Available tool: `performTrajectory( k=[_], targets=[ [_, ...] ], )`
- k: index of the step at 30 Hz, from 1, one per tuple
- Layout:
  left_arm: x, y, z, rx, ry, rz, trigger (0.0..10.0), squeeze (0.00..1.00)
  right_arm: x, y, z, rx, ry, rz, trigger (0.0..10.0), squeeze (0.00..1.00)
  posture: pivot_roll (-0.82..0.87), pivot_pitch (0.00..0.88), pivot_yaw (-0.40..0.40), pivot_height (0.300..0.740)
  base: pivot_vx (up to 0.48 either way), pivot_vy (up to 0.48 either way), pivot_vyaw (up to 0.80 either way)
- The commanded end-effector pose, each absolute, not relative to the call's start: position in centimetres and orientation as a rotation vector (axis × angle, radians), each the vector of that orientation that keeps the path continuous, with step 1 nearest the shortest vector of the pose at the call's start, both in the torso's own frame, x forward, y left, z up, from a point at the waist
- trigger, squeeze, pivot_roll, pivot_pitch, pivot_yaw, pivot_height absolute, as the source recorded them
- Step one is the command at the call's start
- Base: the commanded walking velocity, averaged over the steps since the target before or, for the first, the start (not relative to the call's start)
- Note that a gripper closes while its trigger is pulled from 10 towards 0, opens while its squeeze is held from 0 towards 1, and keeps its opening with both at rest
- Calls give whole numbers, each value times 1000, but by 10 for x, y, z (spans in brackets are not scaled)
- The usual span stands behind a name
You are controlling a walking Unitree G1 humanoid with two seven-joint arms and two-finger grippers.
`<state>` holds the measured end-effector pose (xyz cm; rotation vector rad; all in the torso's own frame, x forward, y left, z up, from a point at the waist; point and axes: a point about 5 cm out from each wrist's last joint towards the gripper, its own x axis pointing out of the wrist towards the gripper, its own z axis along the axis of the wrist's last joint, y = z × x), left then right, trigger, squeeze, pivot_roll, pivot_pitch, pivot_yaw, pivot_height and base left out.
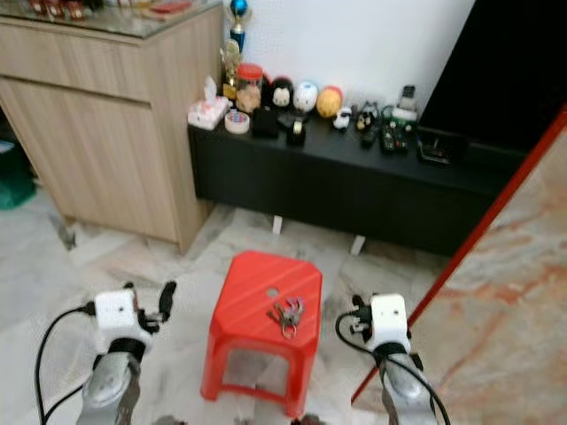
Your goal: Hang keys on a hook
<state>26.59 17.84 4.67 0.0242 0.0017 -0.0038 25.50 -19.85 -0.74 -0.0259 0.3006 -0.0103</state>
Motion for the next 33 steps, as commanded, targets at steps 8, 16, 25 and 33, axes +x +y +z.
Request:
performTrajectory(
  k=[8, 16, 25, 33],
  targets=[
    [269, 201, 66, 97, -29, -16, 10000, 0, 268, -181, -1, -19, 295, 69, 10000, 0, 122, 0, -58, 663, 0, 0, 0],
    [268, 202, 69, 69, -1, -24, 10000, 0, 269, -195, 0, 40, 294, -59, 10000, 0, 83, 0, -2, 658, 0, 0, 0],
    [277, 207, 74, 49, -3, 9, 10000, 0, 268, -186, 0, 24, 284, -18, 10000, 0, 92, 0, -29, 614, 0, 0, 0],
    [275, 208, 73, 50, 7, 27, 10000, 0, 274, -188, 5, 19, 277, -13, 10000, 0, 90, 0, -47, 614, 0, 0, 0]
  ],
)
